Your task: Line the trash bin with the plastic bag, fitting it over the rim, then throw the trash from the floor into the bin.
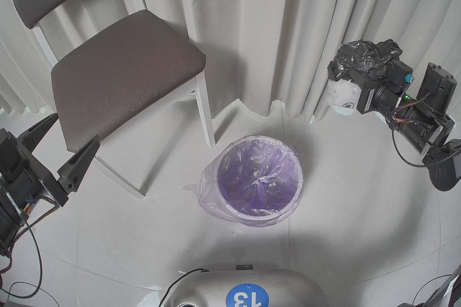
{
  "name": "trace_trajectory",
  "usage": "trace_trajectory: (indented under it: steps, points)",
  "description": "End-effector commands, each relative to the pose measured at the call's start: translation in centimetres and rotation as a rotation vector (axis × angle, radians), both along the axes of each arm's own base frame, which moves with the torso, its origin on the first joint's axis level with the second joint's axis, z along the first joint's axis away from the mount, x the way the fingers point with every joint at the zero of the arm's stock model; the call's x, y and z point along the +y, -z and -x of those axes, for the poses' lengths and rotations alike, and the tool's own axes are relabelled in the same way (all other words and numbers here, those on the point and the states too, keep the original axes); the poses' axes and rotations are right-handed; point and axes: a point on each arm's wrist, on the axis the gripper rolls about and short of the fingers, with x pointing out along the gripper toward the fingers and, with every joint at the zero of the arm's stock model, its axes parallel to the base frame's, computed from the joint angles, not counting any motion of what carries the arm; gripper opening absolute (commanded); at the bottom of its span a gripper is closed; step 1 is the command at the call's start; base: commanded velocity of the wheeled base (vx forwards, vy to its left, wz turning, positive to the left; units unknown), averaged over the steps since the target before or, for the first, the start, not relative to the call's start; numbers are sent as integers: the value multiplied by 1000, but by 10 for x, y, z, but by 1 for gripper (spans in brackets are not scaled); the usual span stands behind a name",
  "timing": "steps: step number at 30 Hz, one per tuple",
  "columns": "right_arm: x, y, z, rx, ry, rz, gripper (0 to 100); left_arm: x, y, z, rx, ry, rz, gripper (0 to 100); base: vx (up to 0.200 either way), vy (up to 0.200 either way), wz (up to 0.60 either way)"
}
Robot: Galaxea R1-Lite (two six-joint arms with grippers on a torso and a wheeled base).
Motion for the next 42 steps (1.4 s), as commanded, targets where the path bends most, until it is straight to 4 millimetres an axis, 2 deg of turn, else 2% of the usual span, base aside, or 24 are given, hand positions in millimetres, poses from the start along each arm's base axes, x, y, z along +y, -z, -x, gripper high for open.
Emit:
trace_trajectory:
  steps: [1, 3, 4, 9, 12, 13, 18, 20, 21, 25, 35, 36, 39, 42]
  points:
    - [37, 20, 19, 98, -131, 55, 0, 0, 2, 0, 5, 4, -2, 100, 0, 0, 0]
    - [42, 27, 16, 116, -136, 59, 0, 0, 2, 0, 5, 4, -2, 100, 0, 0, 0]
    - [54, 43, 9, 166, -151, 67, 0, -1, 2, 1, 6, 7, -3, 100, 0, 0, 0]
    - [76, 81, -1, 300, -165, 37, 0, -3, 4, 1, 15, 25, -6, 100, 0, 0, 0]
    - [80, 96, -6, 338, -165, 40, 0, -3, 5, 1, 16, 27, -7, 100, 0, 0, 0]
    - [84, 109, -11, 353, -163, 41, 0, -4, 6, 0, 25, 30, -10, 100, 0, 0, 0]
    - [94, 145, -26, 387, -161, 38, 0, -6, 8, 1, 31, 45, -13, 100, 0, 0, 0]
    - [95, 148, -28, 388, -159, 39, 0, -6, 9, 1, 33, 45, -14, 100, 0, 0, 0]
    - [100, 164, -37, 394, -159, 41, 0, -7, 8, 1, 33, 50, -14, 100, 0, 0, 0]
    - [106, 182, -46, 416, -155, 51, 0, -7, 9, 1, 36, 50, -15, 100, 0, 0, 0]
    - [118, 209, -65, 388, -160, -4, 0, -7, 10, 0, 41, 50, -17, 100, 0, 0, 0]
    - [118, 220, -68, 387, -157, -7, 0, -7, 10, 0, 43, 50, -16, 100, 0, 0, 0]
    - [120, 231, -74, 366, -155, -28, 0, -7, 10, 0, 43, 50, -16, 100, 0, 0, 0]
    - [119, 251, -83, 351, -141, -42, 0, -7, 10, 0, 43, 48, -16, 100, 0, 0, 0]
